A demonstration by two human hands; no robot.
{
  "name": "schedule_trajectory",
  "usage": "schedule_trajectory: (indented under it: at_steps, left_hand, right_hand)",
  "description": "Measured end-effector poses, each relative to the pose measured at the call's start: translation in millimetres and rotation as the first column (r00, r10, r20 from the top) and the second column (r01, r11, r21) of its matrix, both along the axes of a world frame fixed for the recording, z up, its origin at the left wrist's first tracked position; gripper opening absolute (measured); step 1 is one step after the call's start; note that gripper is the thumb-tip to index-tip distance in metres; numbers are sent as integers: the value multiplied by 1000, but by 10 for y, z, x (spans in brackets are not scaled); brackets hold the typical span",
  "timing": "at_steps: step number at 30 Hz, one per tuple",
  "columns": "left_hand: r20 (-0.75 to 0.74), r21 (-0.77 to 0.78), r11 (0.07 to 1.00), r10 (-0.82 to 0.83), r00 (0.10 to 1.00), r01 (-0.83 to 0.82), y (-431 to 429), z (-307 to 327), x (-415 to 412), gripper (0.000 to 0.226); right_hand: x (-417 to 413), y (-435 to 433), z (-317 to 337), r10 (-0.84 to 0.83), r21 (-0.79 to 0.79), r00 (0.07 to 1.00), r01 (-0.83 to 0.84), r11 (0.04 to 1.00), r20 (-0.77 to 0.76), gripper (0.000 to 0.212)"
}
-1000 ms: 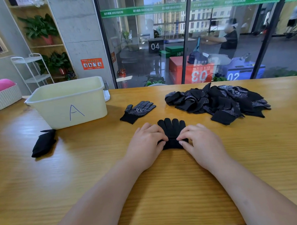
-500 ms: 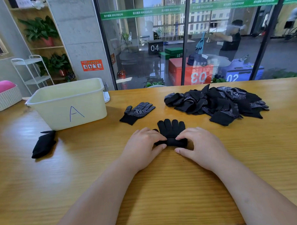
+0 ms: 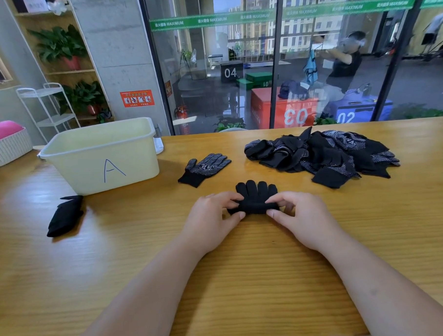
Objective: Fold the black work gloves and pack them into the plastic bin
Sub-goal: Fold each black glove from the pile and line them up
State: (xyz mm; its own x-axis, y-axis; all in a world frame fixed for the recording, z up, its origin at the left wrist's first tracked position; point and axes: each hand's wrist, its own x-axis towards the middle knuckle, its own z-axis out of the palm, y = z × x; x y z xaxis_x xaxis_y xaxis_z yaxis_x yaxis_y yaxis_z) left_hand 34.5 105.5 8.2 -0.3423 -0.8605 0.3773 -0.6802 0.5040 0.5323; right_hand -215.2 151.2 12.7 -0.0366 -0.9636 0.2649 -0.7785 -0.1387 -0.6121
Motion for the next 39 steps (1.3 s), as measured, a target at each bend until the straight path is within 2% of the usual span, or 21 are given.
schedule_trajectory:
  at_steps: [3, 6, 11, 16, 21, 26, 28, 30, 32, 36, 39]
  left_hand:
    - [-66, 92, 996, -4, 998, 10, 8, 28, 8, 37]
    - [-121, 149, 989, -4, 993, 22, -5, 25, 22, 38]
    - [-132, 170, 985, -8, 991, 30, -15, 16, 24, 37]
    - [-98, 143, 989, 49, 994, -35, -20, 9, -22, 36]
    - [-48, 54, 995, 85, 995, -83, -50, -3, -71, 32]
    - [88, -210, 977, 46, 995, -26, -53, -39, -83, 27]
    - [175, -286, 957, -1, 985, 52, -33, -25, -93, 26]
    - [276, -276, 953, -46, 960, 125, -6, -14, -117, 31]
    - [346, -237, 960, -60, 936, 149, 6, -19, -134, 39]
    - [352, -166, 981, -38, 935, 103, 6, -29, -129, 50]
    - [284, -104, 992, -42, 958, 74, 2, -29, -129, 54]
  right_hand:
    - [-17, -4, 9, -6, 29, 988, 2, 1000, 157, 20]
    - [-19, -9, 10, -10, 47, 979, 0, 999, 204, 23]
    - [5, -12, 19, 4, 79, 980, -20, 997, 201, 23]
    - [56, -34, -28, -53, 6, 991, 52, 999, 125, 20]
    - [98, -82, -90, -125, -50, 991, 127, 991, 40, 17]
    - [107, -102, -113, -172, -80, 984, 175, 981, 42, 11]
    - [115, -115, -118, -176, -106, 984, 176, 979, 5, 10]
    - [124, -117, -113, -199, -137, 976, 187, 973, -85, 3]
    - [126, -117, -111, -228, -160, 956, 200, 967, -184, 11]
    - [96, -73, -103, -172, -112, 921, 142, 984, -349, 38]
    - [90, -49, -100, -116, -48, 883, 105, 993, -455, 50]
